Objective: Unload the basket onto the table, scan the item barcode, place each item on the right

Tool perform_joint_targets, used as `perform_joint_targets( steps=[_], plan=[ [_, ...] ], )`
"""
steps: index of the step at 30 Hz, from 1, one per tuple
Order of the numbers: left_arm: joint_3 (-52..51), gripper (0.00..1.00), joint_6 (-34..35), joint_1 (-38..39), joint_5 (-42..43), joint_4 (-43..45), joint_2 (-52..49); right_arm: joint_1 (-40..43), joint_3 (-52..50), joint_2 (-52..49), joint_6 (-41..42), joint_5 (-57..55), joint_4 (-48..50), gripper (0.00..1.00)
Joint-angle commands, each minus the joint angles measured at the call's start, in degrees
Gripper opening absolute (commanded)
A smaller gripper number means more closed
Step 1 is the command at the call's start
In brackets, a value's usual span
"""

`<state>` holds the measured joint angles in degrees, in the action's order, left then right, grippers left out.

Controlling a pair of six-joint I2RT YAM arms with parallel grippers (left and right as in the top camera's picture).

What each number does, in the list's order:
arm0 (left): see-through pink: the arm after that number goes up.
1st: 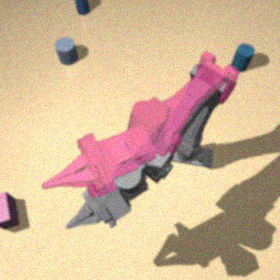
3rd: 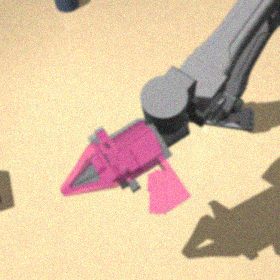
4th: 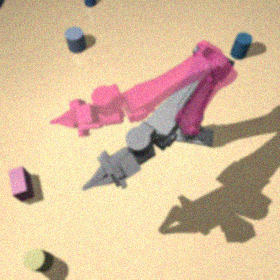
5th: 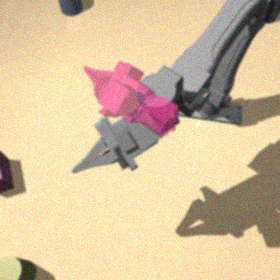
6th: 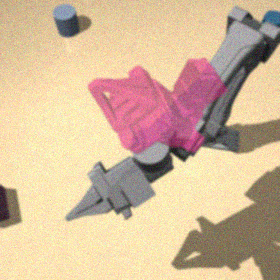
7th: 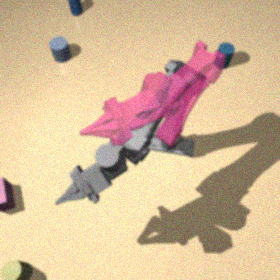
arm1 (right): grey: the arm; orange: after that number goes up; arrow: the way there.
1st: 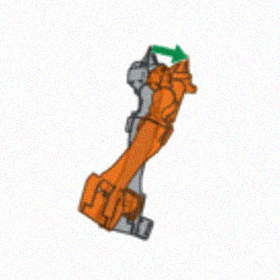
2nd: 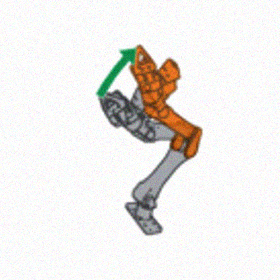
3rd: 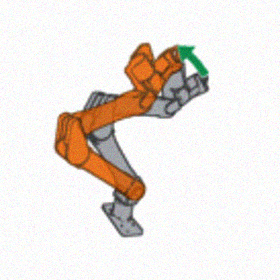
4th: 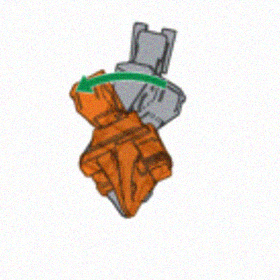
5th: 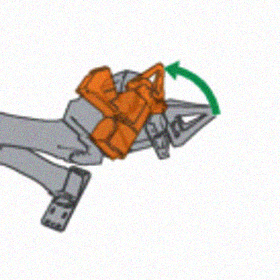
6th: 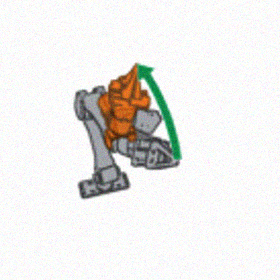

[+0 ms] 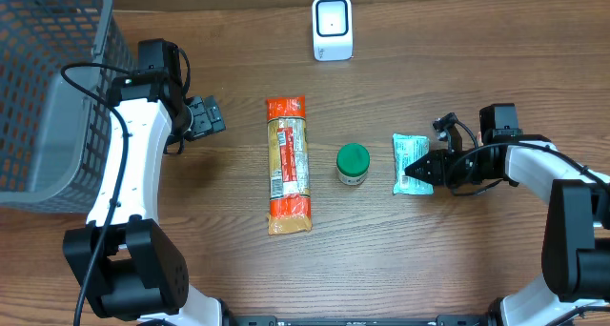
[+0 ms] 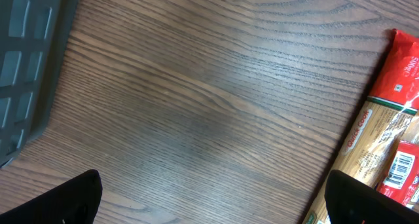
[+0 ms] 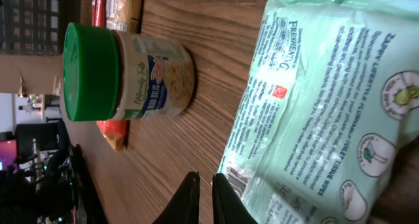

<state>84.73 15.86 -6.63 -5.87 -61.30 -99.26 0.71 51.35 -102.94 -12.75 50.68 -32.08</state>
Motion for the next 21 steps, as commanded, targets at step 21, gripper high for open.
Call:
perform_joint_targets(
  steps=[21],
  plan=[
    [0.50,1.00,-1.31,-0.11,-0.52,0.09,0.31,-0.11,-0.42,-8.22,0.17,2.49,4.72,0.04]
  ],
)
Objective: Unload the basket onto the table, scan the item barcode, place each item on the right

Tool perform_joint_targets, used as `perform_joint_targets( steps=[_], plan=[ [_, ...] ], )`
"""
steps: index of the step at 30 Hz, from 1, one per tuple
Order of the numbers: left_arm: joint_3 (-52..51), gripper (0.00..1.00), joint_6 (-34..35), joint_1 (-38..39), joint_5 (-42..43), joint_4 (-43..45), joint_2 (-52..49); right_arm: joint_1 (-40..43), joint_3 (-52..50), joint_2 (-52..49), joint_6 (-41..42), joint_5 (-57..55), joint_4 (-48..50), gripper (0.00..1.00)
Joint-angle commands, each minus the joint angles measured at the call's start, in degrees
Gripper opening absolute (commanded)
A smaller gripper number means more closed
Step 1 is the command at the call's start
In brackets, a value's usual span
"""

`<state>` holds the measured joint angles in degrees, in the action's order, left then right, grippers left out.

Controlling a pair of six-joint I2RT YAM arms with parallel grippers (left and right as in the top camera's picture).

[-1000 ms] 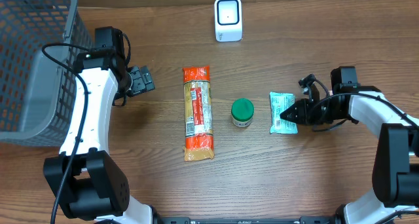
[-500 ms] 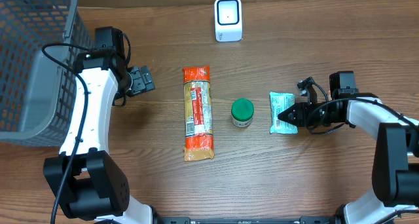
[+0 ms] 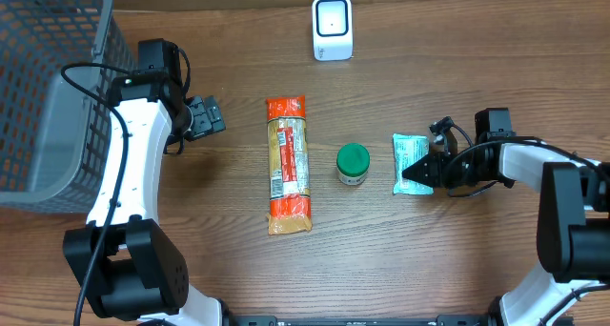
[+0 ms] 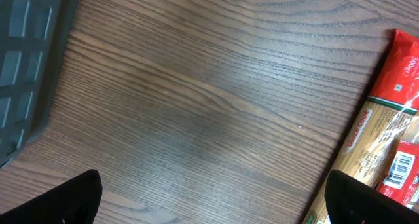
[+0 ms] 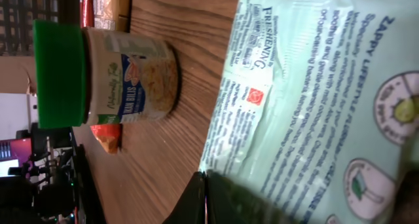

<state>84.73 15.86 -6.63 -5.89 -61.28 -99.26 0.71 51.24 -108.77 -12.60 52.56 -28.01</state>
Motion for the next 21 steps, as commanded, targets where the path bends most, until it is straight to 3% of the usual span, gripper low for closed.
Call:
perform_joint_targets(
  steps=[1,6,10,16,21],
  plan=[
    [0.50,1.00,-1.29,-0.11,-0.50,0.04,0.31,-0.11,-0.31,-3.30,1.27,-0.20,1.09,0.04],
    [0.50,1.00,-1.29,-0.11,-0.50,0.07,0.33,-0.11,-0.28,-5.49,7.10,-4.85,1.53,0.04],
    [0.50,1.00,-1.29,-0.11,-0.50,0.04,0.33,-0.09,0.31,-5.33,7.02,-4.57,-0.81,0.04],
    [0.50,1.00,-1.29,-0.11,-0.50,0.07,0.31,-0.09,5.66,-2.89,0.04,3.72,-9.88,0.04],
    [0.50,1.00,-1.29,-0.11,-0.50,0.07,0.33,-0.70,7.72,-0.96,-0.81,4.11,-13.70,0.04]
  ],
)
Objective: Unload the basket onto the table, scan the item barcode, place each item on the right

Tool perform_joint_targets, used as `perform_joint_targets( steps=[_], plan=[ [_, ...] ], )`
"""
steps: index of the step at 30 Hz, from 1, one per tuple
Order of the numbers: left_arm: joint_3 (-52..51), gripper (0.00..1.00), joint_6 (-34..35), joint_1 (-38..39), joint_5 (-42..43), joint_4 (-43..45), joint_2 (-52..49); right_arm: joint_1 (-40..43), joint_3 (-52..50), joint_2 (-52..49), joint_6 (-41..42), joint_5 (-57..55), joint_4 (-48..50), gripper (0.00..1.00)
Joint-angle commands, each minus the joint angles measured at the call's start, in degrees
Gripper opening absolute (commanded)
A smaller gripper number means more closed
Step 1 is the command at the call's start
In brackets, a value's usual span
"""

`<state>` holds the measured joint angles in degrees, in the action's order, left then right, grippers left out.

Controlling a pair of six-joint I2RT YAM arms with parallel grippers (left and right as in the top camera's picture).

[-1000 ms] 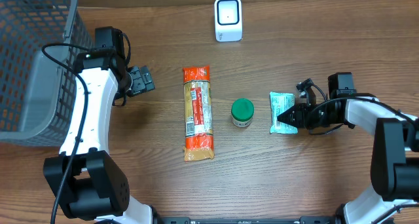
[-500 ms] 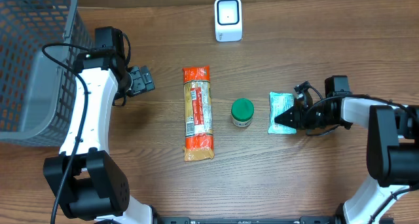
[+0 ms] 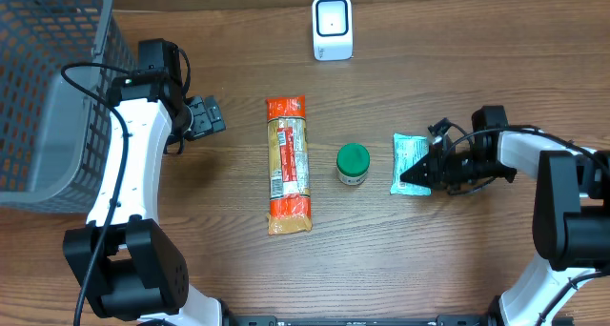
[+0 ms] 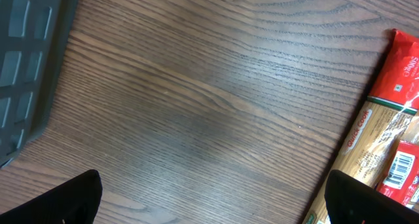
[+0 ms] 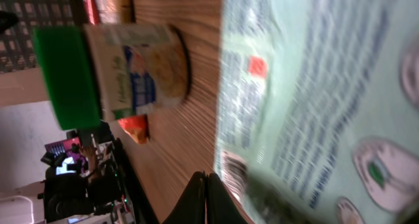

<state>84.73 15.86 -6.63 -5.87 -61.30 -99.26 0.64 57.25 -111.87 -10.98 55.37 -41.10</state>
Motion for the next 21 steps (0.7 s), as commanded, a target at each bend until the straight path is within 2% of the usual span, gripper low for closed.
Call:
perform_joint_targets(
  steps=[1,5,11,21],
  plan=[
    [0.50,1.00,-1.29,-0.11,-0.52,0.07,0.33,-0.98,1.66,2.14,-2.43,1.25,-0.66,0.04],
    [0.50,1.00,-1.29,-0.11,-0.52,0.09,0.33,-2.60,0.92,1.84,-2.58,0.42,1.18,0.04],
    [0.50,1.00,-1.31,-0.11,-0.52,0.07,0.31,-5.84,-1.27,1.60,0.33,-7.43,6.60,0.04],
    [0.50,1.00,-1.29,-0.11,-0.52,0.07,0.33,-5.99,-5.05,1.49,3.72,-11.02,13.29,0.04]
  ],
)
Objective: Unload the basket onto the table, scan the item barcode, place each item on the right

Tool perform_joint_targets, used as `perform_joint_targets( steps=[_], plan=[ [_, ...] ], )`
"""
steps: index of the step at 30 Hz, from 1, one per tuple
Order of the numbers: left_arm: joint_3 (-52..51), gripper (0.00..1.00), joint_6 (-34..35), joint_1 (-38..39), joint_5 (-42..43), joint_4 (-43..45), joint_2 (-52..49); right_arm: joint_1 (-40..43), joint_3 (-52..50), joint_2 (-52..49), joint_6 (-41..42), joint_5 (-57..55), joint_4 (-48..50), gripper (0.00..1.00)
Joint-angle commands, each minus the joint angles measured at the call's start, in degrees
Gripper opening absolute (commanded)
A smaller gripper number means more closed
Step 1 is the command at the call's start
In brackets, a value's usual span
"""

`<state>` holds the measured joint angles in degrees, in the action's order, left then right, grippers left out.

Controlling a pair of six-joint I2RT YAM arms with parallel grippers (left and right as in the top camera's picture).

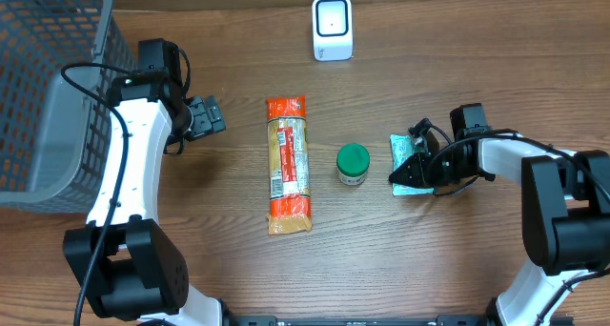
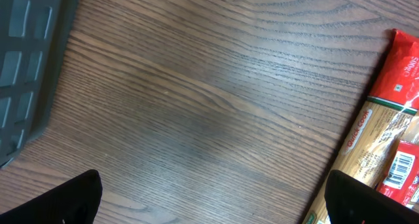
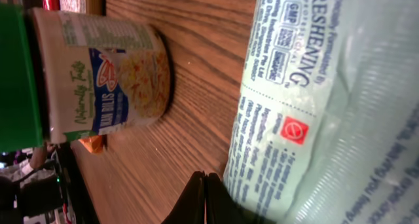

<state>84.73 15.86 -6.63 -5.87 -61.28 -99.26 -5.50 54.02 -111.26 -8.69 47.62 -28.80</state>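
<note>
A pale green wipes packet [image 1: 407, 152] lies right of centre, its right side rucked up. My right gripper [image 1: 396, 179] is shut, its fingers pressed together with nothing between them. Its tip sits at the packet's near edge, and the packet [image 3: 340, 99] bulges over the fingers [image 3: 204, 194]. The white scanner [image 1: 332, 28] stands at the back of the table. My left gripper [image 1: 206, 116] hangs open over bare wood [image 2: 213, 198], left of the pasta packet [image 1: 288, 164].
A green-lidded jar [image 1: 353, 163] stands just left of the wipes, close in the right wrist view [image 3: 91, 80]. The pasta's barcode label [image 2: 400, 168] shows at the right edge. A grey mesh basket [image 1: 48, 88] fills the far left.
My right arm has moved further left, closer to the jar. The wipes packet has shifted slightly left and its right side has bunched up. The left arm has not moved.
At first my right fingers were narrowly apart at the packet's near right corner. Then they were shut, with the tip at the packet's edge. Since then the arm has moved left against the packet, which now sits nudged and rucked. The left gripper stayed open and still.
</note>
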Motion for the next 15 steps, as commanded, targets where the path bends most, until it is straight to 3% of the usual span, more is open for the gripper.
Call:
perform_joint_targets(
  steps=[1,8,11,15],
  plan=[
    [0.50,1.00,-1.29,-0.11,-0.52,0.07,0.33,0.15,-2.12,0.87,1.42,-3.28,1.27,0.04],
    [0.50,1.00,-1.29,-0.11,-0.52,0.07,0.31,0.22,-1.66,1.03,1.31,-0.33,-0.02,0.04],
    [0.50,1.00,-1.31,-0.11,-0.52,0.07,0.33,0.44,2.12,2.12,1.11,3.04,-6.16,0.04],
    [0.50,1.00,-1.29,-0.11,-0.52,0.04,0.33,0.42,9.99,5.40,-5.60,2.03,-19.52,0.04]
  ],
)
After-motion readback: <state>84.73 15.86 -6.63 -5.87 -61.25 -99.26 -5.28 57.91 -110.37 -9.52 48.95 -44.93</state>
